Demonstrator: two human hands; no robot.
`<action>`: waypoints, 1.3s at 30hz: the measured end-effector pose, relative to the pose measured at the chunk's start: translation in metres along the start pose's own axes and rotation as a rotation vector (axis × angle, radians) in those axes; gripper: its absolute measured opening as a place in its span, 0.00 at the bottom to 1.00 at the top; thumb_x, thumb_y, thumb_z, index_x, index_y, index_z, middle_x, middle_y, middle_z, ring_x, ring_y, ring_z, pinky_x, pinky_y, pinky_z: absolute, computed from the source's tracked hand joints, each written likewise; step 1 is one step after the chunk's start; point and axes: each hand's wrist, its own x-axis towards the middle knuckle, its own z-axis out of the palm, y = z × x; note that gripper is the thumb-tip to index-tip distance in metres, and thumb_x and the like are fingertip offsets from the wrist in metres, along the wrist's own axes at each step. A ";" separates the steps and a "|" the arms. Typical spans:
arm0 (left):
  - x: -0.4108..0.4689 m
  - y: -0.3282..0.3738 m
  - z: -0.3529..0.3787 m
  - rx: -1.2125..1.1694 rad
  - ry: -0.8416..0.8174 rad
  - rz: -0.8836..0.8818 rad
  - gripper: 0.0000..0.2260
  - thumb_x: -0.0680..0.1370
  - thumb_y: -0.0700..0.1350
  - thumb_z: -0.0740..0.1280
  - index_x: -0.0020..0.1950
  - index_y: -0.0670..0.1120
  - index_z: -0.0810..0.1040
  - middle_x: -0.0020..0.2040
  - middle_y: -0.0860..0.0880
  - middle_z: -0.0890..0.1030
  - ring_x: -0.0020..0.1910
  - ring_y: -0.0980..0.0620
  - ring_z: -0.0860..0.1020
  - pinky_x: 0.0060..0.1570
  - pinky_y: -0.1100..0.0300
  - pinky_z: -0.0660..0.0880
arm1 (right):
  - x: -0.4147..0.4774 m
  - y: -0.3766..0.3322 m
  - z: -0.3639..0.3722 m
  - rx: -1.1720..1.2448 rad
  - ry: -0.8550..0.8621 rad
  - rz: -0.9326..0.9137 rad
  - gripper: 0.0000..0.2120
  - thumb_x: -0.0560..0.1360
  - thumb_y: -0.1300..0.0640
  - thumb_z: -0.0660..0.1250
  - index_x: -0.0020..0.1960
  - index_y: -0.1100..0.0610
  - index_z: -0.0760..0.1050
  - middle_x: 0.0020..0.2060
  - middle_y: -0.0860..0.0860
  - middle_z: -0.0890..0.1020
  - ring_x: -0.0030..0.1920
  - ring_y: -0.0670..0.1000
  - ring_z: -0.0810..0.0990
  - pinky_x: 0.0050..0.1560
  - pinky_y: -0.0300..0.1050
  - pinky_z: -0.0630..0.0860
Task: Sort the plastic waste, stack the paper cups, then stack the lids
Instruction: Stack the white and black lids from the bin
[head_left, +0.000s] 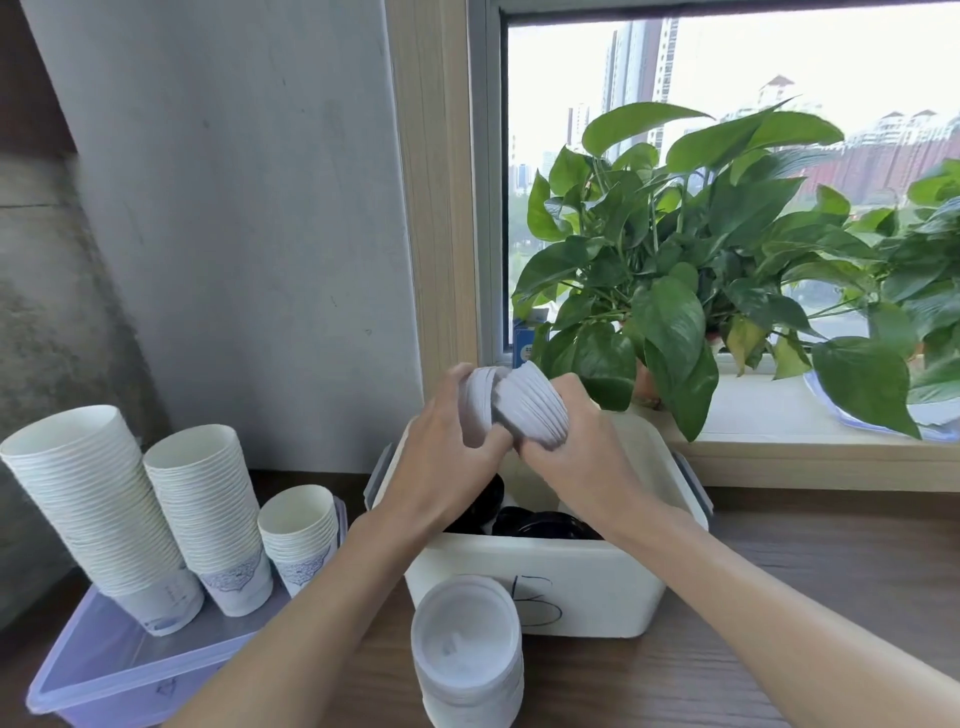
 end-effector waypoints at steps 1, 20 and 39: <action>0.000 -0.001 0.000 -0.006 -0.021 -0.005 0.27 0.77 0.52 0.67 0.72 0.61 0.59 0.59 0.51 0.78 0.55 0.50 0.77 0.53 0.56 0.73 | 0.000 0.000 0.000 0.028 -0.012 0.006 0.14 0.72 0.63 0.71 0.50 0.59 0.66 0.37 0.48 0.73 0.34 0.42 0.70 0.32 0.34 0.67; -0.002 -0.002 -0.004 -0.136 -0.083 -0.012 0.20 0.82 0.50 0.63 0.70 0.59 0.58 0.53 0.58 0.74 0.48 0.56 0.78 0.40 0.73 0.73 | 0.001 0.007 0.003 0.197 -0.165 0.032 0.31 0.80 0.59 0.62 0.77 0.46 0.51 0.63 0.45 0.74 0.61 0.41 0.74 0.64 0.43 0.73; -0.002 0.005 -0.007 -0.401 -0.085 -0.108 0.20 0.73 0.64 0.70 0.59 0.64 0.65 0.57 0.50 0.78 0.51 0.55 0.81 0.44 0.66 0.77 | 0.002 0.008 0.003 0.040 -0.252 -0.063 0.38 0.70 0.67 0.62 0.70 0.34 0.58 0.77 0.39 0.55 0.76 0.39 0.46 0.76 0.43 0.47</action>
